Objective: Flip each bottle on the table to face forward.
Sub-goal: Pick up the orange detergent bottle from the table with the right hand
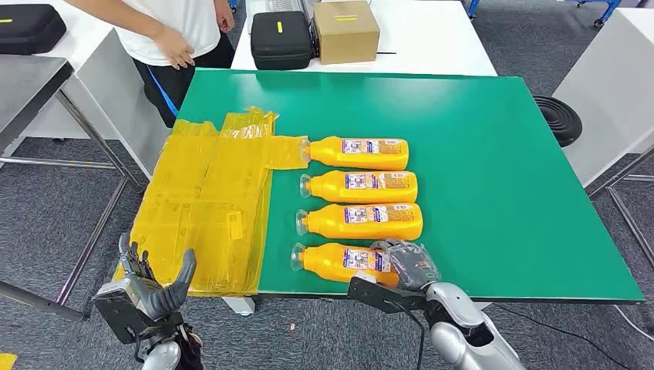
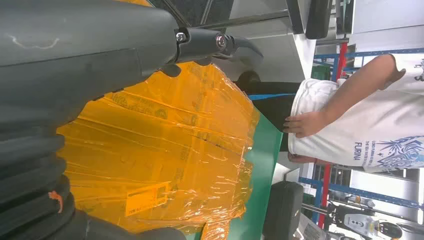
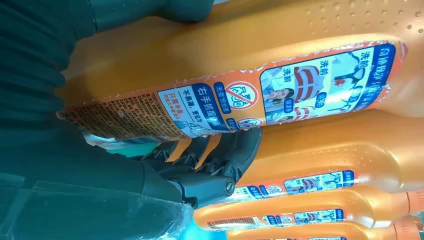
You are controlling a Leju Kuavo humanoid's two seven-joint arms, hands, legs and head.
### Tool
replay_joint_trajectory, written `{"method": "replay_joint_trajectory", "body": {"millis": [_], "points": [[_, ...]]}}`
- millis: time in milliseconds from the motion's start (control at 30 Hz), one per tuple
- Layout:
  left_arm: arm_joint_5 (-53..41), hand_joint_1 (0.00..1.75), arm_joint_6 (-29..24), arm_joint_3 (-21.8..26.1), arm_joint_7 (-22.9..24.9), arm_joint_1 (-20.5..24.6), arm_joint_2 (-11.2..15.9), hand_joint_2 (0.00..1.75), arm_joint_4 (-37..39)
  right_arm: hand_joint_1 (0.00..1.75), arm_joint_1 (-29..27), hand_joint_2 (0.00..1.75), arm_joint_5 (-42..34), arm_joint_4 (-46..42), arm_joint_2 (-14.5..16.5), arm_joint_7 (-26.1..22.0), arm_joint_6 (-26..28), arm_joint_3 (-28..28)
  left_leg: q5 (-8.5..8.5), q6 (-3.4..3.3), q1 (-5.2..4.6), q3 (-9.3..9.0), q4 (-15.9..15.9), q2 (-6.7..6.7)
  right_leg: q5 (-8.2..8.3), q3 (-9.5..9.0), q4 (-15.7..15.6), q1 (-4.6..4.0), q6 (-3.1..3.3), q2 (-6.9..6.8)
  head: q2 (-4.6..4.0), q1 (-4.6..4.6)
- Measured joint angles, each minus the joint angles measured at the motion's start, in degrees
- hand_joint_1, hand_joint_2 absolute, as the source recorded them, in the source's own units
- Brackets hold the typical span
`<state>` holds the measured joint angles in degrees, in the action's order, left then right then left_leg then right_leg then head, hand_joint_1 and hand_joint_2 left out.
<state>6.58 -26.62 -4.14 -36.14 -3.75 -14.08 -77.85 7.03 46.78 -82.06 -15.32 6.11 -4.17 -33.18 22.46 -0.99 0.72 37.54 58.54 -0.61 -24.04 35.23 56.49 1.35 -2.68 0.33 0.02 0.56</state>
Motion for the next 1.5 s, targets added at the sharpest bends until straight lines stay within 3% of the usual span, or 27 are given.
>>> {"method": "replay_joint_trajectory", "body": {"millis": [133, 400, 900, 1167, 1500], "points": [[-0.08, 0.00, 0.00, -0.01, 0.11, -0.10, 0.00, 1.75, -0.01, 1.64, -0.83, 1.75, -0.12, -0.31, 0.00, 0.01, 0.13, 0.07, 0.06, -0.02, 0.00, -0.07, 0.00, 0.01, -0.03, -0.06, 0.00, 0.00, -0.01, 0.01, 0.00, -0.01], [-0.74, 0.00, 0.04, -0.02, 0.49, -0.23, 0.00, 1.75, -0.11, 1.75, -2.01, 1.75, 1.84, -0.92, 1.50, 0.58, 0.18, 1.24, 0.14, 0.01, 0.00, -0.19, 0.00, 0.05, -0.06, -0.13, -0.01, -0.01, -0.01, 0.04, 0.00, -0.01], [-1.70, 0.00, -0.22, -0.03, 1.39, -0.18, 0.00, 1.75, -0.59, 1.75, -2.21, 1.75, -0.06, 1.38, 6.79, -2.58, 2.98, 5.24, 0.17, 0.08, 0.03, -0.43, -0.01, 0.26, 0.00, -0.29, 0.00, -0.03, 0.04, 0.29, 0.00, -0.01], [-1.86, 0.00, -0.20, -0.03, 1.35, -0.19, 0.00, 1.75, -0.59, 1.75, -3.05, 1.75, -3.08, 0.57, 8.75, -6.43, 4.57, 7.29, 0.16, 0.06, 0.01, -0.22, -0.01, 0.24, 0.00, -0.15, 0.01, -0.02, 0.03, 0.28, 0.00, 0.00], [-1.86, 0.00, -0.15, -0.01, 1.30, -0.16, 0.00, 1.75, -0.59, 1.75, -2.53, 1.75, -3.53, 0.38, 9.82, -6.74, 4.37, 8.58, 0.16, 0.04, 0.00, -0.05, -0.01, 0.14, -0.02, -0.04, 0.01, 0.00, 0.01, 0.26, 0.00, -0.01]]}}
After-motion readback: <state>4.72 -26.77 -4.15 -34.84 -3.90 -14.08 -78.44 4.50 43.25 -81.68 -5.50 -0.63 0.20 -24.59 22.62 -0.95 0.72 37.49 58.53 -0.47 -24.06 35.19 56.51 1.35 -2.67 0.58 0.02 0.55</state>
